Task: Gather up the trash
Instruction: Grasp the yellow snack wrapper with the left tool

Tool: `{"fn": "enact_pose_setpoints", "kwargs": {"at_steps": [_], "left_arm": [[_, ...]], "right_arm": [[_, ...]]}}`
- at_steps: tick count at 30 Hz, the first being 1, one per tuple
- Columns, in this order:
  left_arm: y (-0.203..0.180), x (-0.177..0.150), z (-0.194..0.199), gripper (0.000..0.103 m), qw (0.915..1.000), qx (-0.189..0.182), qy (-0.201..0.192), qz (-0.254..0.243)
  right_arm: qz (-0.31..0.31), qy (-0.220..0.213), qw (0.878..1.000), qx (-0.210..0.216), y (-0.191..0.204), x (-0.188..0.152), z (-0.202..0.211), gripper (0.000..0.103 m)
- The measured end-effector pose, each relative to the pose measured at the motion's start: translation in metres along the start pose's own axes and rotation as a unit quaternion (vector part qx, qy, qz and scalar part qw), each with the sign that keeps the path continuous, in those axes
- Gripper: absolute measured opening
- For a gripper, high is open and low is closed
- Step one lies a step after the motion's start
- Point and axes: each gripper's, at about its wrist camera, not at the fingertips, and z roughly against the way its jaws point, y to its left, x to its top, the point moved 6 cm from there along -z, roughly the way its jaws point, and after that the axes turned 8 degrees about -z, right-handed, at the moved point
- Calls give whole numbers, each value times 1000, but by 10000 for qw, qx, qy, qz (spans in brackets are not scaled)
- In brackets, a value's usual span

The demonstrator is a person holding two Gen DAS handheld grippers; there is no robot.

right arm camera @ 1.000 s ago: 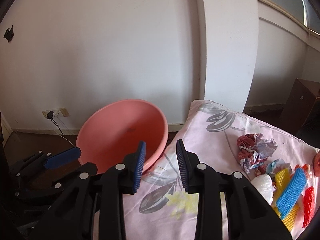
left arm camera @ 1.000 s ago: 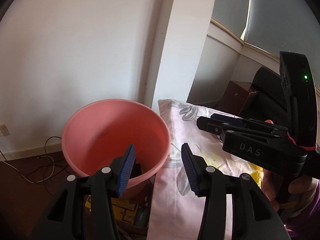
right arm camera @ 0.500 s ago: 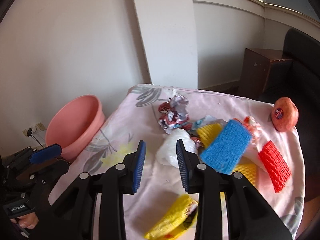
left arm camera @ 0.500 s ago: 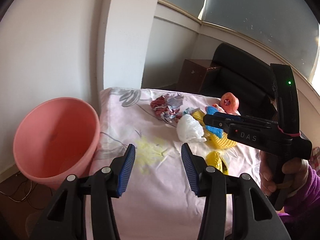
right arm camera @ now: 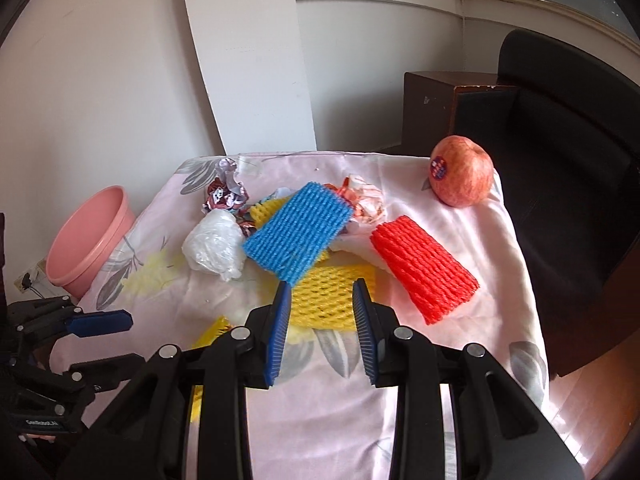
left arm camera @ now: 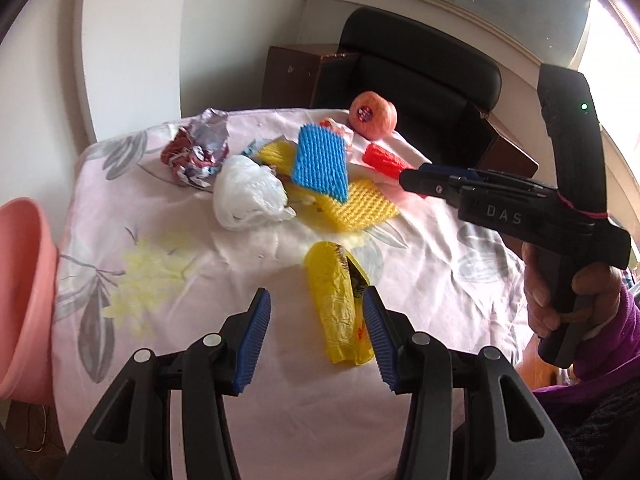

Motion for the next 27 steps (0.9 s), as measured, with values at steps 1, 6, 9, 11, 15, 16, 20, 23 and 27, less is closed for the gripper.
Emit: {"fn": "enact_pose_setpoints", "kwargs": {"at_steps": [1, 6, 9, 11, 15, 16, 20, 23, 27], "left_arm": [[-3, -1, -6, 47, 9999, -45, 92, -31], [-14, -6, -30, 46, 9985, -116, 495, -177], [-15, -8, -36, 39, 9978, -117, 635, -173], [-15, -9, -39, 30, 9973, -115, 712, -153], [-15, -7, -35, 12, 9975, -172, 676, -123], [-15, -6, -32, 11, 9977, -181, 641, -125], [-15, 0, -18, 11, 9988, -208, 422, -115], [-13, 2, -8, 11, 9994, -181, 303, -33], [-7, 2, -2, 11, 9996, -84, 247, 143]], "right_arm": [[-40, -8, 10000, -28, -5, -1, 2, 32], [-247, -40, 9996, -147, -33, -6, 9, 33], [-386, -48, 9990, -198, -48, -8, 12, 43], [-461, -95, 9986, -228, -55, -7, 13, 45], [-543, -158, 9981, -256, -68, -3, 14, 46], [-536, -168, 9981, -264, -70, -2, 13, 46], [-429, -157, 9988, -203, -70, 4, 9, 46], [-221, -57, 9997, -116, -63, 6, 1, 46], [181, 111, 9996, -209, -56, 7, -19, 46]]}}
